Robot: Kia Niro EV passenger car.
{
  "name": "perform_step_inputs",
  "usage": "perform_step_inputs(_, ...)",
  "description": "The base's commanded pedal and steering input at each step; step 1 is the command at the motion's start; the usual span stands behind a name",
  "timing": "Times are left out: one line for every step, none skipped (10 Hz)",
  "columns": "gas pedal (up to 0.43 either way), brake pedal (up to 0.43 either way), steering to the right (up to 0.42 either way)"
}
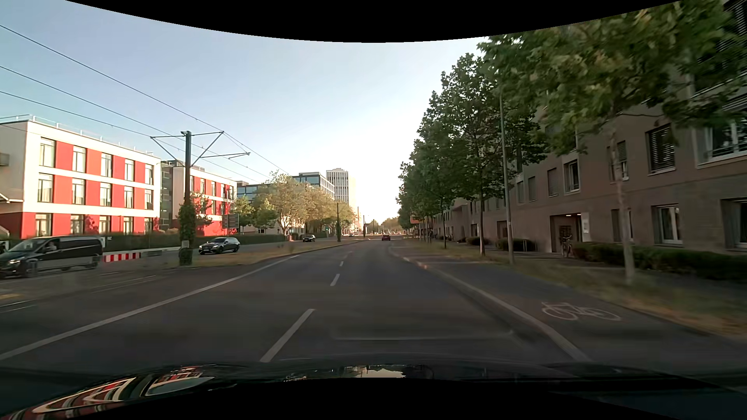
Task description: Follow the waypoints while adhering to traffic rules and regulations
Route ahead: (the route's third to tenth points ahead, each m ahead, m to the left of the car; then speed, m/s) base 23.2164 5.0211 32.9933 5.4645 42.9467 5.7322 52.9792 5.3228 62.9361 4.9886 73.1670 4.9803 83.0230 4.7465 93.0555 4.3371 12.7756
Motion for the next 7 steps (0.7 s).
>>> perform_step_inputs(0.150, 0.000, -0.017)
perform_step_inputs(0.150, 0.000, -0.018)
perform_step_inputs(0.150, 0.000, -0.020)
perform_step_inputs(0.150, 0.000, -0.020)
perform_step_inputs(0.150, 0.000, -0.020)
perform_step_inputs(0.150, 0.000, -0.021)
perform_step_inputs(0.150, 0.000, -0.021)
